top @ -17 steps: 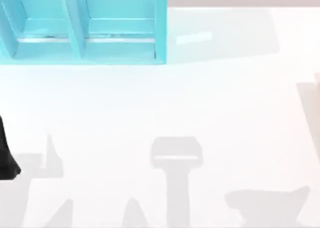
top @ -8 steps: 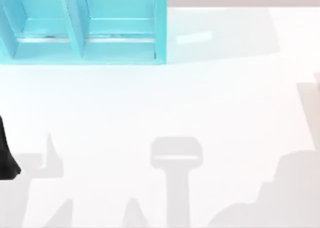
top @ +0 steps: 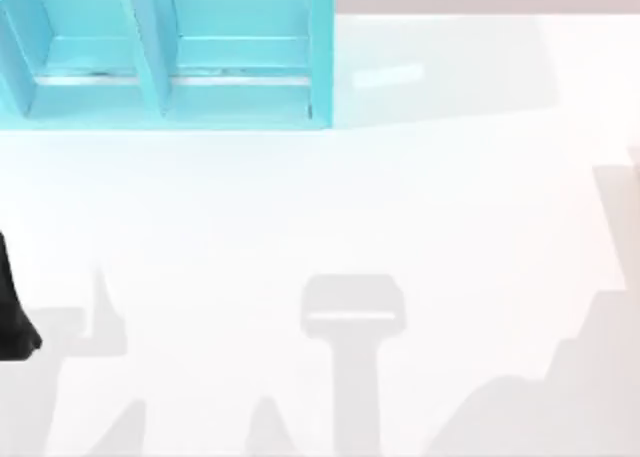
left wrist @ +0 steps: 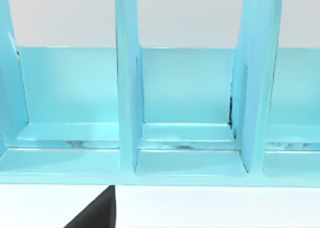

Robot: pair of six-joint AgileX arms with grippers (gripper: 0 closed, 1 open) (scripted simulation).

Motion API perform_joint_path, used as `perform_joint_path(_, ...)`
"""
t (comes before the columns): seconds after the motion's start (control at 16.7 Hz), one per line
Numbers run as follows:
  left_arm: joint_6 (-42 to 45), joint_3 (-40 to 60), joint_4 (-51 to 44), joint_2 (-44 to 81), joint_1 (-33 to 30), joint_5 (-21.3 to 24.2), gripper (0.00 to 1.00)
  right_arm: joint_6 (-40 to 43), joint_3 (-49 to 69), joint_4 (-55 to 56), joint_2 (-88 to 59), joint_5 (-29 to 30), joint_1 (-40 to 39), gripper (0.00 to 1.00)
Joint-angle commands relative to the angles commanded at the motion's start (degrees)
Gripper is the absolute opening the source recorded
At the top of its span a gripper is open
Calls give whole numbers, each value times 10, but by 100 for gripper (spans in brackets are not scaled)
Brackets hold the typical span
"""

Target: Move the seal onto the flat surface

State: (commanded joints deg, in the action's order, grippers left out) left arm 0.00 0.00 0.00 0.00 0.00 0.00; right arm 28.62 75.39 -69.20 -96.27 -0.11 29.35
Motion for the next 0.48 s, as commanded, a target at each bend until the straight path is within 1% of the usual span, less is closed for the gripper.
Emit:
perform_joint_path(0.24,0,0,0,0,0,0,100,5,-1,22,-20,0,4,100)
perform_joint_path(0.48,0,0,0,0,0,0,100,12,-15,102,-85,0,13,100)
